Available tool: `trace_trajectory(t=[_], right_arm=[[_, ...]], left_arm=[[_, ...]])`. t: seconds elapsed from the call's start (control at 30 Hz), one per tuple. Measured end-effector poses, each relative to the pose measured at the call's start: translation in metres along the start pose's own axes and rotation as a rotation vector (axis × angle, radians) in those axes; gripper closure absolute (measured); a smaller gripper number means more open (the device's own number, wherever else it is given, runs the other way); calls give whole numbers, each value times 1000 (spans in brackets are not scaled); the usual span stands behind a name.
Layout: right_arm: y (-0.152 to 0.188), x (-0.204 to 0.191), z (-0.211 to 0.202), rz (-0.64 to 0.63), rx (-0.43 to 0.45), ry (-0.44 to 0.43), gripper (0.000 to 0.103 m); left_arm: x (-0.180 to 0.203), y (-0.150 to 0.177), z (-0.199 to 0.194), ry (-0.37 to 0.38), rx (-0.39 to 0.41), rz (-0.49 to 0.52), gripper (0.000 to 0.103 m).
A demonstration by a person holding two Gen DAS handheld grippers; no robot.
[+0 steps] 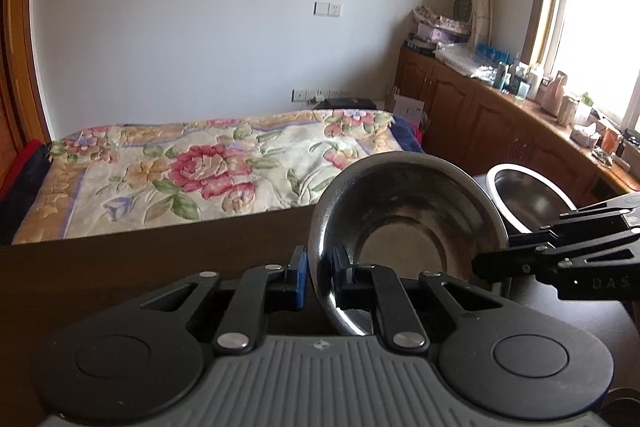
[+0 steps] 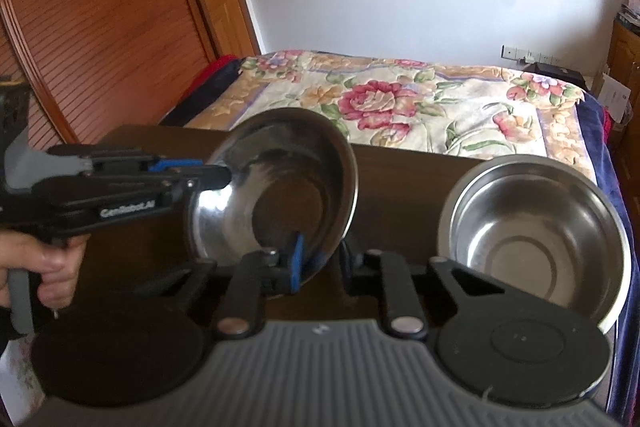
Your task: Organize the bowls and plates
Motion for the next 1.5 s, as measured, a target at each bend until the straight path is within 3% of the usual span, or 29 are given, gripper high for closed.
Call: trace_trajectory(t=[0.43, 0.8, 1.13, 1.5], right_arm=[[3, -29, -76, -44, 138, 12, 84], [41, -49, -118, -34, 181, -11, 84], [81, -67, -136, -38, 178, -28, 84], [109, -67, -130, -35, 139, -21, 84]], left_arm=[[32, -7, -105, 9, 155, 37, 69], [47, 34, -162, 33, 184, 50, 69], [57, 79, -187, 64, 178, 27, 69], [62, 110, -186, 66, 139, 25, 69]])
Point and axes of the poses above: each gripper's, at about its wrist camera, not at the fingertips, and z roughly the way its jaws point, x to its right, y to its underside, the point moved 4 cm from there along z, roughly the way its jaws point, and after that the axes turned 6 degrees about -y, right-handed, at the moved point
